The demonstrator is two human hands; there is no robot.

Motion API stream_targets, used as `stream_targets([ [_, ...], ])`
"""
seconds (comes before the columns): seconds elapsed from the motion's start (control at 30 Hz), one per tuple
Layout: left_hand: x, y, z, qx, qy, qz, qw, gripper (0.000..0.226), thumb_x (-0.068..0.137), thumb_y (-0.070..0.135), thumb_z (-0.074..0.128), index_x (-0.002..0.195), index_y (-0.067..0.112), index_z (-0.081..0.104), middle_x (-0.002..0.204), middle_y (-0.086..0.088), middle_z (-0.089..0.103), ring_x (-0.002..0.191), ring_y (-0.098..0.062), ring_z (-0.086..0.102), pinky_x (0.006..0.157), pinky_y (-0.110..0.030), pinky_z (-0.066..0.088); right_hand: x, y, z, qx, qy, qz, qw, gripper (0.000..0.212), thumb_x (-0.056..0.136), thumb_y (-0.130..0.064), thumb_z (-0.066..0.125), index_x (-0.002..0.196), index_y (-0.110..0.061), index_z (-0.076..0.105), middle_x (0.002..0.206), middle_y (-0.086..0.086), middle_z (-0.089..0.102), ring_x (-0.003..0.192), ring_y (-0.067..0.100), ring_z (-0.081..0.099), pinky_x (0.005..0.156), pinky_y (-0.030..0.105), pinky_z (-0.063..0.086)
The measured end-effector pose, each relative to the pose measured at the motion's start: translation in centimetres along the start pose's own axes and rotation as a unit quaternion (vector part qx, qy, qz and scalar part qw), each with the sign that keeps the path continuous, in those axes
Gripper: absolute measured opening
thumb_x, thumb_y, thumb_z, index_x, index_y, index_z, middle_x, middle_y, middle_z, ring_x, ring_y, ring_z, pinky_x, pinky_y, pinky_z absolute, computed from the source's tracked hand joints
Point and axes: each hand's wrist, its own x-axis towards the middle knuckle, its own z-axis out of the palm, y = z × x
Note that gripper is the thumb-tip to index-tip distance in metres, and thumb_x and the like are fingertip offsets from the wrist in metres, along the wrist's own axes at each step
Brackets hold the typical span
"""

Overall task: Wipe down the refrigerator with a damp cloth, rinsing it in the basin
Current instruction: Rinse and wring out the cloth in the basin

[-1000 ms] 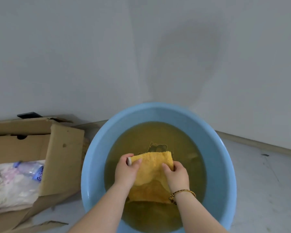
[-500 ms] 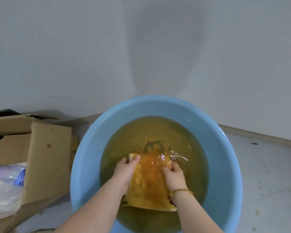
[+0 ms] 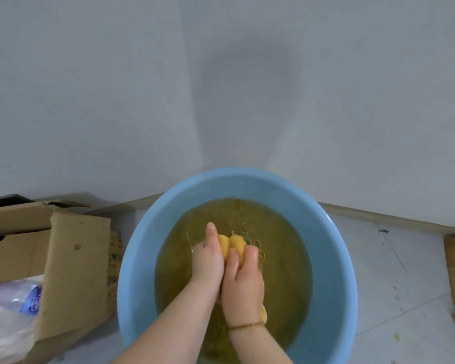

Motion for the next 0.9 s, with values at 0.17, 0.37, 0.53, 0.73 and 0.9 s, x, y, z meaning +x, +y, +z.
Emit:
stream_targets([
  [0.17,-1.5,1.2,0.2,-0.02,-0.032,-0.042,0.998,0.05,0.094,0.049,0.024,0.101,0.009,0.052,0.081,-0.004,0.053,0.073,-0.016,0.05,0.066,-0.028,0.041,0.9,-0.2,-1.3,0.036,0.003,0.011,0.999,0.026,0.096,-0.039,0.027,0.089,-0.018,0.04,0.068,0.001,0.055,0.059,0.017,0.051,0.05,0.024,0.032],
  [0.37,-4.1,2.6,-0.2,-0.071,-0.079,-0.031,0.994,0.062,0.089,0.057,0.023,0.138,0.019,0.035,0.133,-0.007,0.045,0.121,-0.026,0.043,0.101,-0.039,0.034,2.8,-1.4,-5.4,0.193,0.041,0.095,0.976,0.026,0.097,-0.024,0.041,0.072,-0.018,0.047,0.064,-0.004,0.043,0.057,0.008,0.039,0.053,0.018,0.032],
  [0.53,-6.1,3.6,-1.0,-0.07,-0.156,0.032,0.985,0.045,0.081,0.043,0.057,0.117,0.023,0.041,0.105,0.004,0.056,0.094,-0.012,0.055,0.076,-0.027,0.047,-0.9,-2.1,-4.7,0.057,0.021,-0.134,0.989,0.026,0.09,-0.024,0.047,0.111,-0.013,0.059,0.092,-0.015,0.051,0.084,0.001,0.049,0.076,0.011,0.04],
  [0.73,-7.2,5.1,-2.4,-0.192,-0.119,0.037,0.974,0.014,0.088,0.027,0.055,0.098,0.019,0.059,0.095,-0.005,0.064,0.087,-0.019,0.061,0.066,-0.028,0.048,-3.0,-1.3,-5.0,-0.1,0.105,-0.268,0.952,0.054,0.07,-0.028,0.046,0.124,-0.021,0.042,0.117,-0.005,0.049,0.107,0.012,0.041,0.101,0.02,0.022],
  [0.9,-7.6,5.4,-3.3,-0.184,-0.177,0.055,0.965,0.027,0.087,0.042,0.043,0.097,0.024,0.061,0.097,-0.005,0.064,0.091,-0.022,0.061,0.075,-0.036,0.049,-3.8,-2.2,-5.9,0.021,-0.004,-0.095,0.995,0.095,0.069,-0.045,0.067,0.128,-0.046,-0.007,0.136,-0.026,0.015,0.129,-0.004,0.016,0.115,0.036,0.008],
])
